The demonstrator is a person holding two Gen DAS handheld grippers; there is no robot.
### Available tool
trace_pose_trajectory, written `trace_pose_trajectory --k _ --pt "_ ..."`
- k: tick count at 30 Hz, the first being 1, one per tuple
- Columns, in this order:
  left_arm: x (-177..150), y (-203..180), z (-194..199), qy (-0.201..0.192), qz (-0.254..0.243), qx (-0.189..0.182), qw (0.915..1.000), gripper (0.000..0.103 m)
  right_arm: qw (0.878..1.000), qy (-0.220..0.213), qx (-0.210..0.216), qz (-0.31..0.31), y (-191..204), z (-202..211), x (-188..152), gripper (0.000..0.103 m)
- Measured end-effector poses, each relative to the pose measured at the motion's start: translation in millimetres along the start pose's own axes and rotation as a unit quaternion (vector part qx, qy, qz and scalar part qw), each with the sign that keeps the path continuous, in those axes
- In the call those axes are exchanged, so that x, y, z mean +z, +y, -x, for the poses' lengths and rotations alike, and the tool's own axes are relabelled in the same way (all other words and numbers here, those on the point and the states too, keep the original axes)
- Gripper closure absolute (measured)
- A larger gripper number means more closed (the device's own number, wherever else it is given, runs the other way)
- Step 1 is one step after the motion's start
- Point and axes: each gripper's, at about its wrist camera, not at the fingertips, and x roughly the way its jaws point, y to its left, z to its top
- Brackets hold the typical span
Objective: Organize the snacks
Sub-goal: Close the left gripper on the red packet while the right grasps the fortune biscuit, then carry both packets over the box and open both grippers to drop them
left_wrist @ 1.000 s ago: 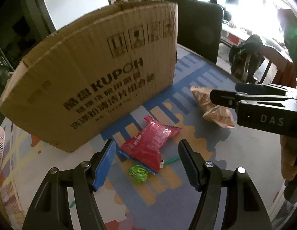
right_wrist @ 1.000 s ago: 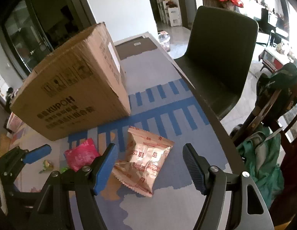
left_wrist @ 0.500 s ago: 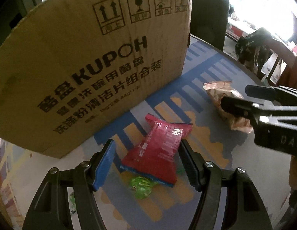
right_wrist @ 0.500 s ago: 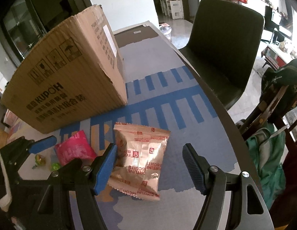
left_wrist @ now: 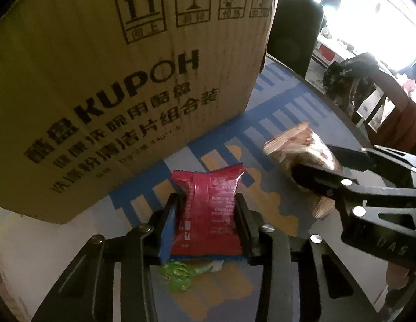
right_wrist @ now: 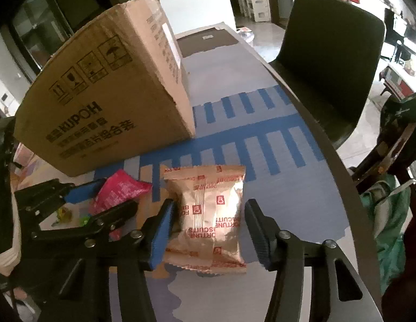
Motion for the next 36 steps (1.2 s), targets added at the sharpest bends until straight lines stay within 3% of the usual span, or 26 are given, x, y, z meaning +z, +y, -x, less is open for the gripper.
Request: trace_pose_trajectory --k 13,36 --pt "-8.0 12.4 30.3 -0.03 0.036 -0.006 0.9989 0.07 1.0 -0.013 -0.009 0.024 9.8 9.3 -4.4 0.056" --pt "-27.6 26.9 132.6 -0.142 0.08 0.021 0.9864 0.07 0.992 -0.106 0.023 0.067 47.4 86.9 9.9 0.056"
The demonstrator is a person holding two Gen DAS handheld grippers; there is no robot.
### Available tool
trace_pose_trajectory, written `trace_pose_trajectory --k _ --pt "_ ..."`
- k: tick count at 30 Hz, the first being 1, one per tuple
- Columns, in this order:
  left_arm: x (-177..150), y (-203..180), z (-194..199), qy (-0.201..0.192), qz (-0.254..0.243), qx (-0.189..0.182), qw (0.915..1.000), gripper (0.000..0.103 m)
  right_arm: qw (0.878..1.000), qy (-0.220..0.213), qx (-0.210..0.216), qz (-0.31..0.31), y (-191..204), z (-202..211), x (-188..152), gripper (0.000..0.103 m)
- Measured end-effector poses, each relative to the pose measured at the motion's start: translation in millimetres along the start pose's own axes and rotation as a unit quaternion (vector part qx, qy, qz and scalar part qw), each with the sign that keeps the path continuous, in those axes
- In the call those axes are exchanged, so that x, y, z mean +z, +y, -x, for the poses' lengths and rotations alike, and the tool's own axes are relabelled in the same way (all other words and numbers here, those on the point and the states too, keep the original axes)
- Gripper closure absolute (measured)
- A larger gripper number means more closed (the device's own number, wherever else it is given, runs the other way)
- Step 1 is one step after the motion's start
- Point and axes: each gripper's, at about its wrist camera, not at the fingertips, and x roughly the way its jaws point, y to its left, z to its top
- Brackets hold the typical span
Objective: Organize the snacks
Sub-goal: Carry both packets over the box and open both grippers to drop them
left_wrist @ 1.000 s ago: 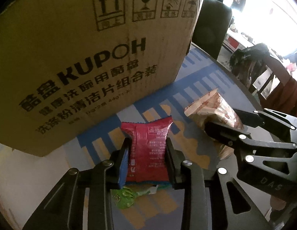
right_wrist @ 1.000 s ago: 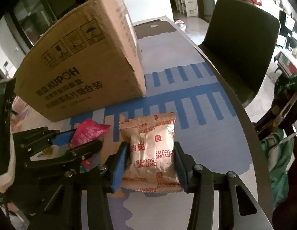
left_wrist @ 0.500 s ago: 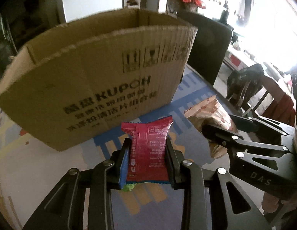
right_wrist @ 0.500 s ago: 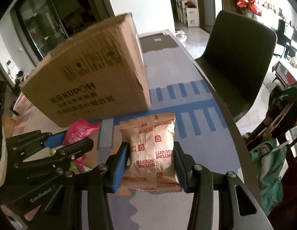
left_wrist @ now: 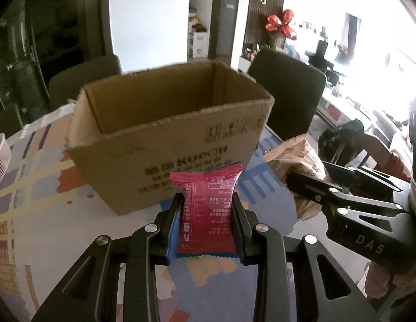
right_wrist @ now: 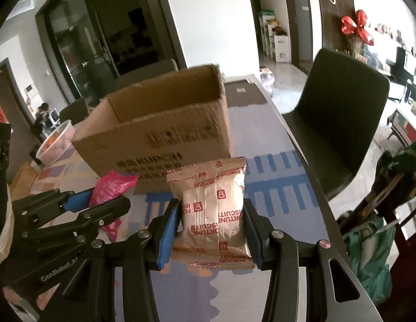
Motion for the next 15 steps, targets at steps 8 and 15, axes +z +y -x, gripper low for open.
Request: trace_pose_trajectory --k 8,15 --pt "10.4 10.8 26.7 -0.035 0.011 0.012 0.9993 0.07 0.999 -0.031 0.011 0.016 18.6 18.9 16.9 0.056" --pt "26.7 20.0 45.1 -0.062 0.016 0.025 0.9976 0.07 0.998 -0.058 0.021 0.029 33.6 30.3 38.0 0.056"
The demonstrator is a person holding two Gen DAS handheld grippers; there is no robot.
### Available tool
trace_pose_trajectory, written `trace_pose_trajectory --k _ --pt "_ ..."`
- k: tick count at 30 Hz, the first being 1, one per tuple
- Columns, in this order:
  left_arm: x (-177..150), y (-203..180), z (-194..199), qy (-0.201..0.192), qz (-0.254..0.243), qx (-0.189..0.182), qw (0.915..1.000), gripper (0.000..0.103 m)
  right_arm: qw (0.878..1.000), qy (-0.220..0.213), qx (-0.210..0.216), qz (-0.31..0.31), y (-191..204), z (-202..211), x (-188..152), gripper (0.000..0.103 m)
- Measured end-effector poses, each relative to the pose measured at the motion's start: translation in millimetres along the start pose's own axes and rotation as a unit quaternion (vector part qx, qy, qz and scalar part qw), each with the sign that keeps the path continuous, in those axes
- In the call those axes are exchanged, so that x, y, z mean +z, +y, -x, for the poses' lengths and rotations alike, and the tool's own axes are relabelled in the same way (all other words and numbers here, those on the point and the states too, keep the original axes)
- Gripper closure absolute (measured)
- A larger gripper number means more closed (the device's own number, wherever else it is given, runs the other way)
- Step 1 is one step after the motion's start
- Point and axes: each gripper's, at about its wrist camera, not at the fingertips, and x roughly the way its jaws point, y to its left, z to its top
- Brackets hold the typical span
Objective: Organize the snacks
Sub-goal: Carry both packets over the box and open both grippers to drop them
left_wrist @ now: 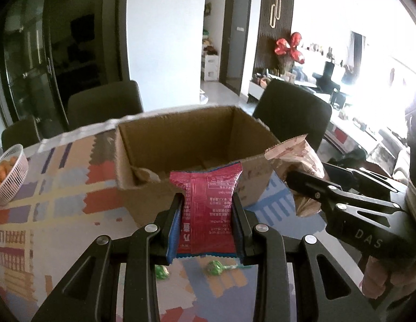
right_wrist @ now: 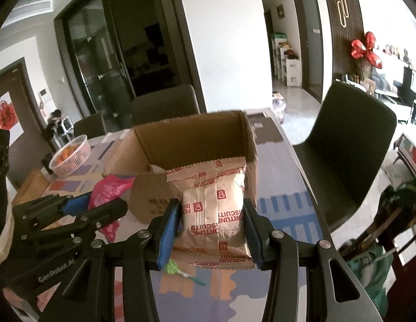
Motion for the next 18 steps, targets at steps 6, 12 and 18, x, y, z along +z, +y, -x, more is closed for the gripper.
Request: trace_pose_trajectory --k 6,12,18 --pt "18.7 13.6 10.2 -0.023 0.003 0.014 0.9996 0.07 1.0 -0.016 0.007 0.012 11.4 -1.4 22.5 0.056" --pt "37.2 28.3 9.1 -0.032 0.004 0.026 0.9992 0.07 0.999 -0.024 0.006 0.027 22.6 -8.6 44.3 0.056" --pt "51.6 39.4 -0.2 -0.026 0.008 0.026 0.9993 0.07 0.998 -0.036 0.006 0.045 34.9 -13.7 66.7 0.056"
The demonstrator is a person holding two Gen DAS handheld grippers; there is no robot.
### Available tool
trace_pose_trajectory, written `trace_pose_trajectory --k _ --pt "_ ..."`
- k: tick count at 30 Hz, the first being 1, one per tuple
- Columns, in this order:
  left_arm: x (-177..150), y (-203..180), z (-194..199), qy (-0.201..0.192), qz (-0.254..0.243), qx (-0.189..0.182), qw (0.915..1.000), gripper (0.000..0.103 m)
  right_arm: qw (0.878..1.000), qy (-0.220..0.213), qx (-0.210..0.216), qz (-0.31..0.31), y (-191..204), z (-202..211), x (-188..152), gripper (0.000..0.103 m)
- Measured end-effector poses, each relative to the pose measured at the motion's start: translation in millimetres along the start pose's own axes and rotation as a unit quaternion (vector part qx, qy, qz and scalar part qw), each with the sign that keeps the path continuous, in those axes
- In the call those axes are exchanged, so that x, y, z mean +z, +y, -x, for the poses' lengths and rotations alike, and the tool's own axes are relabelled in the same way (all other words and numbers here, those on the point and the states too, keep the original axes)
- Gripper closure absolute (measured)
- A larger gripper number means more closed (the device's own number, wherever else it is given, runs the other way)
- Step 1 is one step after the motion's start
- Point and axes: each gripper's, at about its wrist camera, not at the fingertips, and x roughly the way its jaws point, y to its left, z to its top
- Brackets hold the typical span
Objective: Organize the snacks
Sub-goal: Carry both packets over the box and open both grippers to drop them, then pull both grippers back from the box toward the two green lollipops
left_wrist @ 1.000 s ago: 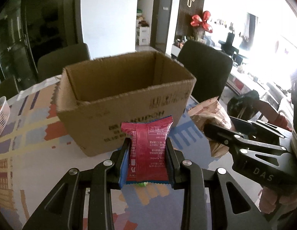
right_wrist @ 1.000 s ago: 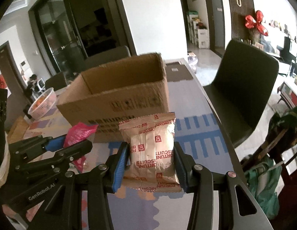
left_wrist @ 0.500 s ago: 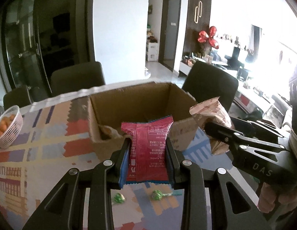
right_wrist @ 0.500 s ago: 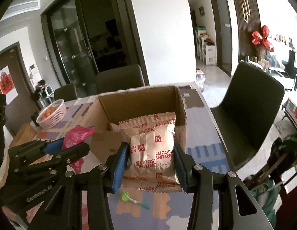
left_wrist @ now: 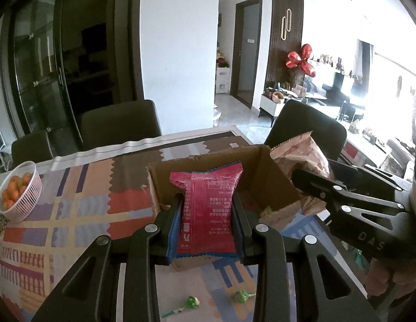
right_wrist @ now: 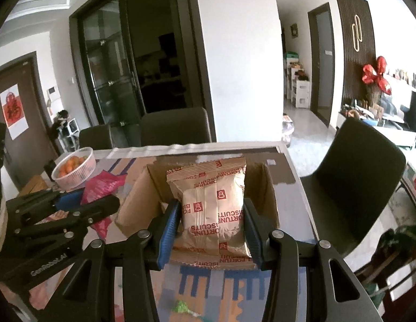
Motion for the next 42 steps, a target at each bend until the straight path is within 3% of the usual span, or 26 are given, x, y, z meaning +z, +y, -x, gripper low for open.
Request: trace_pose_trajectory --k 18,19,21,22,23,28,33,42 --pt "11.8 12.9 -64.5 0.055 -0.002 0.0 0.9985 0.07 0.999 0.04 0.004 0.017 -2.6 -64.4 14.5 0.056" --pt "12.3 12.2 -67.1 0.056 -0.006 0.003 0.9984 0.068 0.999 0.042 0.003 0.016 -3.5 -66.9 13.9 0.056" --pt "13.1 9.6 -70.5 0.058 -0.016 0.023 0.9979 0.053 0.999 0.043 0.0 0.013 -6.4 -71.4 13.9 0.055" --pt "12.5 8.8 -69.5 0.055 -0.018 0.029 0.9979 0.044 0.999 0.045 -0.003 0.01 -8.5 -72.8 13.7 0.053" --pt "11.5 8.3 -67.4 0.05 -0.02 0.032 0.998 0.042 0.999 0.048 -0.005 0.007 -9.6 -73.4 13.0 0.046" --pt "3.5 6.5 -49.3 0.039 -0.027 0.038 0.9982 0.041 0.998 0.051 -0.022 0.004 -16.3 -66.3 6.0 0.044" --pt "-6.4 1.6 -23.2 0.025 -0.037 0.061 0.9971 0.04 0.998 0.049 -0.016 0.02 -11.1 -46.0 -6.6 0.044" --pt "-24.8 -5.7 9.7 0.019 -0.05 0.059 0.9969 0.04 0.998 0.052 0.011 0.033 2.4 -17.9 -28.0 0.044"
